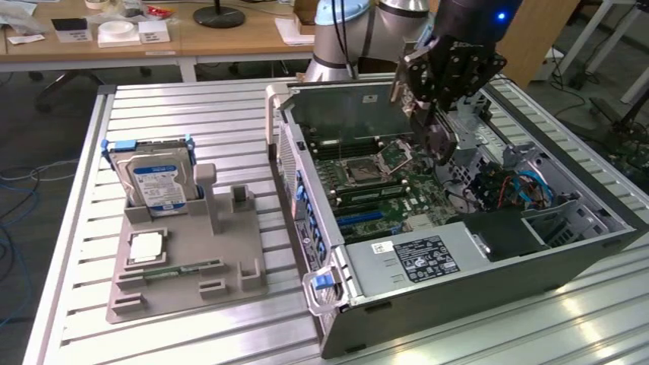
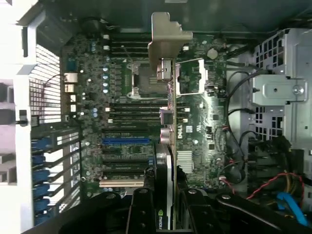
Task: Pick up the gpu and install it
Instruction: 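Pick up the gpu and move the gpu toward the slot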
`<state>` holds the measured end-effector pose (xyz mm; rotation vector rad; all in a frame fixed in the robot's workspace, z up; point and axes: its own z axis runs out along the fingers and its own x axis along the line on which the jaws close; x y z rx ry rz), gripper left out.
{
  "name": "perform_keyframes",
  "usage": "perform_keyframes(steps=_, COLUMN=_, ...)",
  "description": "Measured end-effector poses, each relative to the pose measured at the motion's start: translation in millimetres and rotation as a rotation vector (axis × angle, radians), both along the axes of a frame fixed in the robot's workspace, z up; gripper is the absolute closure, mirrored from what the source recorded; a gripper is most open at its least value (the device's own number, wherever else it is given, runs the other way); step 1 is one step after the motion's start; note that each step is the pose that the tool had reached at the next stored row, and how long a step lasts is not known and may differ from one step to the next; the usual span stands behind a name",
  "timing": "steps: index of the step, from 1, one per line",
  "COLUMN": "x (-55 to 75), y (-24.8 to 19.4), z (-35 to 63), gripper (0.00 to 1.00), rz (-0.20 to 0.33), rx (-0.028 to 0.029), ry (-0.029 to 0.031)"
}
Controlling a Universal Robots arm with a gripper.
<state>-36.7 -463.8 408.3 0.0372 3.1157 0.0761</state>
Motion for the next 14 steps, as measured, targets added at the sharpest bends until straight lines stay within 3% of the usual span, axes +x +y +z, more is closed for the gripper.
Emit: perform_keyframes(steps=14, x=60.6, y=1.3, z=0.0, gripper=0.73, rz=0.0, rx=0.0, ry=0.0)
